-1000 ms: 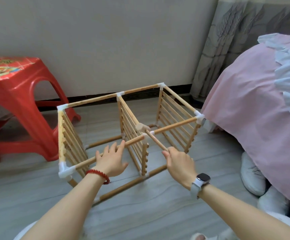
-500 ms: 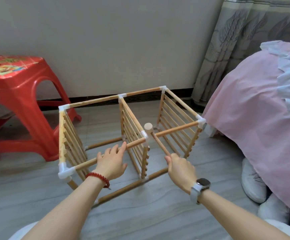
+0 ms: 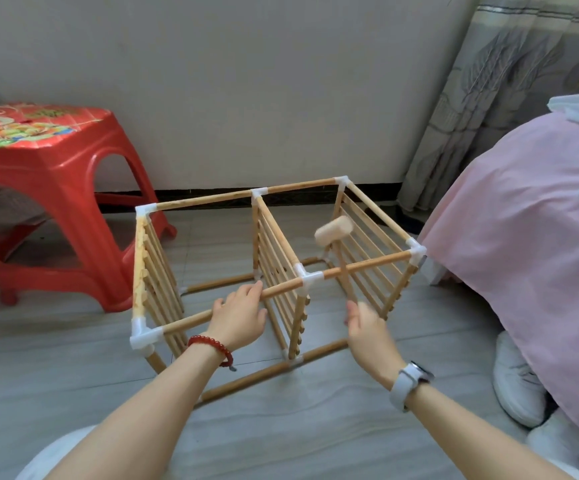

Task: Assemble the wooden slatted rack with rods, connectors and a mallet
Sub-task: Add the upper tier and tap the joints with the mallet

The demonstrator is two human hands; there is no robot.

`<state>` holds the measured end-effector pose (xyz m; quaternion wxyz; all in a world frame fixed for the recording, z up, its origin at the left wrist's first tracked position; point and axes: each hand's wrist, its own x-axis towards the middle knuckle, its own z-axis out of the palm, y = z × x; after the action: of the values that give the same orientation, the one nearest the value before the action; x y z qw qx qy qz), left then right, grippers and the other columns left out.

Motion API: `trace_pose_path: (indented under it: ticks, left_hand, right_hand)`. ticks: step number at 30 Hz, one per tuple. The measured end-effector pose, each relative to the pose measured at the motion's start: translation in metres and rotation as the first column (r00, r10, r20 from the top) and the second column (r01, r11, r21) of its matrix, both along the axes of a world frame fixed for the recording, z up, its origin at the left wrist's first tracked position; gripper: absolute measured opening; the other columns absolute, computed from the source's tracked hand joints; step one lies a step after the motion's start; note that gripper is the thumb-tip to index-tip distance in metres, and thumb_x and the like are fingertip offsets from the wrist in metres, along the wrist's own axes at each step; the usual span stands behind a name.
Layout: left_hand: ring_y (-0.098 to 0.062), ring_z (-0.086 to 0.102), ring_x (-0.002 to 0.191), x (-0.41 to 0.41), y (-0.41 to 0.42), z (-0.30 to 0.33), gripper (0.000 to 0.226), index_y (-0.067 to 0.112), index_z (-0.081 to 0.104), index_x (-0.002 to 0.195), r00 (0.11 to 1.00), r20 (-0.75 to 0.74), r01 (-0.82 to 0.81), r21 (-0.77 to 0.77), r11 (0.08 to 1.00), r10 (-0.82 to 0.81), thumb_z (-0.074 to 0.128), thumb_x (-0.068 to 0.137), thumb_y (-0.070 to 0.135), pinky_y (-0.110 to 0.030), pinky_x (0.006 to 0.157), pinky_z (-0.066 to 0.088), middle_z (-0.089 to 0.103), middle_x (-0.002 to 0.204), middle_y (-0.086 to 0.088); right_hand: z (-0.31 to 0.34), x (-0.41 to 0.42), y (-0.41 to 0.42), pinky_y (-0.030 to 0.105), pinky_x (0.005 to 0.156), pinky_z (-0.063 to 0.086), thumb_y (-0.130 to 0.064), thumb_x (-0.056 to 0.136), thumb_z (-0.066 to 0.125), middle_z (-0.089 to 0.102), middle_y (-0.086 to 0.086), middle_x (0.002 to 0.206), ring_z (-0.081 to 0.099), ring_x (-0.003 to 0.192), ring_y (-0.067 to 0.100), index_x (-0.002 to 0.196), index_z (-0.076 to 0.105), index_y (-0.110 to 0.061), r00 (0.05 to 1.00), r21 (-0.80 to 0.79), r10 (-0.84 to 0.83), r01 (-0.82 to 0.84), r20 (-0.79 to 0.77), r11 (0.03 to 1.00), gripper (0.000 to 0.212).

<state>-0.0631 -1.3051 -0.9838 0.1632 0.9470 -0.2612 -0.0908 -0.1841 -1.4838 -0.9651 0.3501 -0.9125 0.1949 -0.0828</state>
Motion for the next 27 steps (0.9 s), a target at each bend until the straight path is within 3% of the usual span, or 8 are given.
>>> trace_pose_path:
  ticks: [2, 5, 7, 9, 13, 17, 23, 27]
  left_hand:
    - [-0.019, 0.039, 0.131, 0.0, -0.001, 0.003, 0.048, 0.014, 0.028, 0.147, 0.997, -0.066, -0.062, -0.234, 0.97, 0.048, 0.038, 0.101, 0.027, -0.037, 0.108, 0.03, 0.038, 0.146, -0.004]
    - [-0.018, 0.037, 0.133, 0.001, -0.012, 0.027, 0.049, 0.014, 0.032, 0.146, 0.934, -0.351, -0.285, -0.625, 0.727, 0.064, 0.034, 0.102, 0.035, -0.03, 0.107, 0.031, 0.036, 0.148, -0.003]
    - [-0.024, 0.049, 0.124, 0.001, -0.022, 0.044, 0.053, 0.015, 0.036, 0.143, 0.783, -0.617, -0.517, -0.713, 0.473, -0.074, 0.031, 0.1, 0.046, -0.038, 0.104, 0.04, 0.043, 0.143, -0.006]
    - [-0.023, 0.066, 0.097, -0.001, -0.027, 0.053, 0.057, 0.01, 0.047, 0.13, 0.624, -0.744, -0.657, -0.664, 0.355, -0.237, 0.033, 0.096, 0.053, -0.041, 0.093, 0.051, 0.057, 0.124, -0.012]
    - [-0.021, 0.07, 0.078, 0.003, -0.035, 0.052, 0.03, -0.001, 0.058, 0.104, 0.641, -0.763, -0.654, -0.601, 0.459, -0.085, 0.05, 0.097, 0.028, -0.041, 0.085, 0.056, 0.064, 0.095, -0.016]
    - [-0.016, 0.064, 0.059, 0.007, -0.04, 0.047, 0.034, 0.0, 0.06, 0.091, 0.669, -0.731, -0.629, -0.463, 0.624, 0.132, 0.035, 0.101, 0.021, -0.026, 0.061, 0.056, 0.067, 0.071, -0.01]
    - [-0.016, 0.062, 0.071, 0.002, -0.036, 0.033, 0.038, 0.015, 0.055, 0.077, 0.901, -0.423, -0.366, -0.614, 0.699, 0.1, 0.028, 0.102, 0.025, -0.027, 0.069, 0.05, 0.061, 0.073, -0.006]
    - [-0.009, 0.062, 0.087, 0.001, -0.034, 0.037, 0.029, 0.02, 0.053, 0.118, 0.926, -0.378, -0.298, -0.723, 0.623, 0.003, 0.027, 0.104, 0.026, -0.008, 0.067, 0.048, 0.063, 0.098, -0.008]
  right_hand:
    - [-0.019, -0.005, 0.003, 0.034, 0.065, 0.041, -0.034, 0.102, 0.027, 0.053, -0.001, 0.07, 0.054, 0.071, 0.022, 0.074, 0.043, -0.02, 0.968, -0.117, 0.058, -0.089, -0.244, 0.989, 0.035]
    - [-0.01, -0.008, 0.002, 0.038, 0.067, 0.046, -0.036, 0.101, 0.03, 0.062, 0.004, 0.078, 0.059, 0.073, 0.023, 0.084, 0.048, -0.018, 0.991, -0.139, 0.119, -0.126, -0.057, 0.982, 0.031]
    - [-0.005, -0.01, -0.001, 0.038, 0.063, 0.045, -0.037, 0.1, 0.03, 0.062, 0.003, 0.075, 0.058, 0.068, 0.024, 0.087, 0.047, -0.019, 0.982, -0.223, 0.188, -0.186, -0.01, 0.957, 0.028]
    - [-0.008, -0.016, 0.003, 0.034, 0.056, 0.042, -0.037, 0.1, 0.033, 0.059, -0.002, 0.071, 0.054, 0.061, 0.021, 0.092, 0.047, -0.022, 0.979, -0.347, 0.201, -0.2, -0.034, 0.916, 0.022]
    - [-0.012, -0.017, 0.013, 0.02, 0.031, 0.027, -0.034, 0.095, 0.035, 0.049, -0.007, 0.055, 0.041, 0.035, 0.011, 0.091, 0.053, -0.021, 0.975, -0.568, 0.2, -0.113, 0.093, 0.815, 0.022]
    - [-0.001, -0.006, 0.01, 0.02, 0.034, 0.018, -0.03, 0.091, 0.039, 0.043, -0.004, 0.051, 0.034, 0.035, 0.012, 0.08, 0.06, -0.017, 0.97, -0.711, 0.185, -0.021, 0.155, 0.703, 0.027]
    - [0.002, 0.0, 0.003, 0.024, 0.042, 0.022, -0.03, 0.098, 0.04, 0.061, -0.002, 0.065, 0.055, 0.055, 0.02, 0.095, 0.059, -0.023, 0.989, -0.572, 0.14, -0.089, 0.046, 0.815, 0.021]
    - [0.003, 0.007, 0.001, 0.03, 0.057, 0.033, -0.035, 0.098, 0.042, 0.062, -0.005, 0.077, 0.057, 0.076, 0.021, 0.101, 0.058, -0.029, 0.99, -0.316, 0.118, -0.088, 0.079, 0.945, 0.018]
